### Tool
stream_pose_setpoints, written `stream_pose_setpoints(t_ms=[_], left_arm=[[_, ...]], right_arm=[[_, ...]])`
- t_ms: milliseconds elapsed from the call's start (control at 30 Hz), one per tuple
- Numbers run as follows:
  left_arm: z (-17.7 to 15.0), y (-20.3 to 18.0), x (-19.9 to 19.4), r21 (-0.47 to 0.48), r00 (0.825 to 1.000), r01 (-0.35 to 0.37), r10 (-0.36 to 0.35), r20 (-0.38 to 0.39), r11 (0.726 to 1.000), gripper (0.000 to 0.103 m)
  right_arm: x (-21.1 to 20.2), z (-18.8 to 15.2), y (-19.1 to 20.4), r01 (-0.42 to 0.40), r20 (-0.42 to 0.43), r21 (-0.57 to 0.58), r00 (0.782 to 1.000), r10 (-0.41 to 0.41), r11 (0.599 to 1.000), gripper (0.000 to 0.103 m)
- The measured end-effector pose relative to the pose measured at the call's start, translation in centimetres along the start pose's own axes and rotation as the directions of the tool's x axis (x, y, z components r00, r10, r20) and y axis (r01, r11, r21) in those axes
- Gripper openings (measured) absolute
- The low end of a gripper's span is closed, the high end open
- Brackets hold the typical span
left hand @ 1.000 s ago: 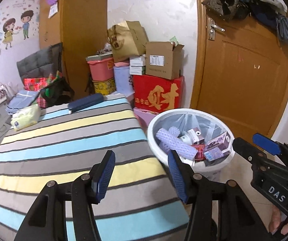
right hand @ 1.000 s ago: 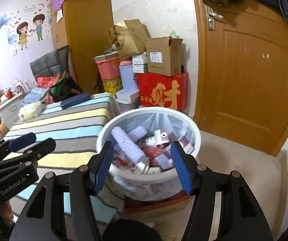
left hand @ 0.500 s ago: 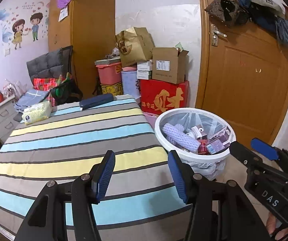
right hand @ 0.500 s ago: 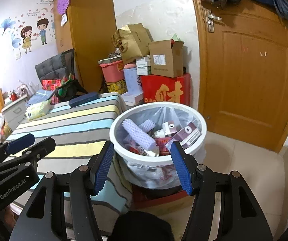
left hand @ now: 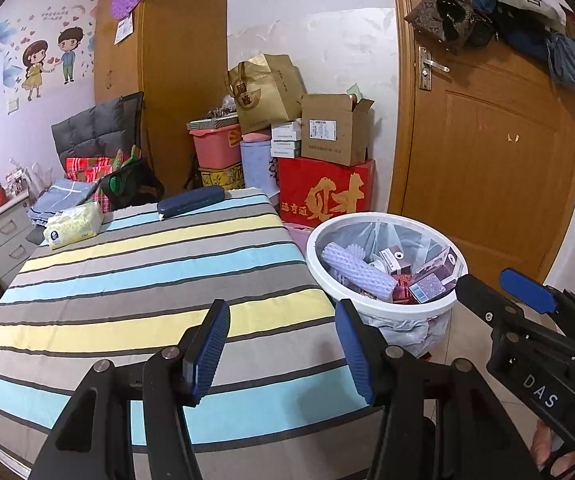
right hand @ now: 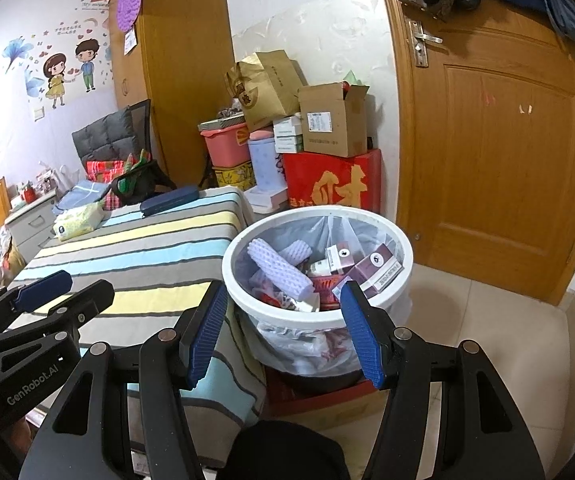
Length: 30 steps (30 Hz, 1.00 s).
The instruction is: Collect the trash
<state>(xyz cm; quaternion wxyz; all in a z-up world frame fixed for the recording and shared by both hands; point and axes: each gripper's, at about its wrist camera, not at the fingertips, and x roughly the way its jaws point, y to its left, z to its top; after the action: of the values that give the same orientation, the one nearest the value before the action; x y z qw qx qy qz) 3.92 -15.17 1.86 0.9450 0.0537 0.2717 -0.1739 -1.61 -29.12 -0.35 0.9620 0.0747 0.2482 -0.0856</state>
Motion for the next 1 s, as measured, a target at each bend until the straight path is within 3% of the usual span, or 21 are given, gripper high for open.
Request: stream_pose_setpoints(t_ms=[1000], left_arm=[[0.04, 0.01, -0.71, -0.004, 1.0, 0.001, -0.001, 0.011, 1.0, 0.055]], right_arm=[[-0.61, 0.04, 0.37, -0.001, 0.01, -0.006, 1.0, 0.001, 1.0, 0.06]])
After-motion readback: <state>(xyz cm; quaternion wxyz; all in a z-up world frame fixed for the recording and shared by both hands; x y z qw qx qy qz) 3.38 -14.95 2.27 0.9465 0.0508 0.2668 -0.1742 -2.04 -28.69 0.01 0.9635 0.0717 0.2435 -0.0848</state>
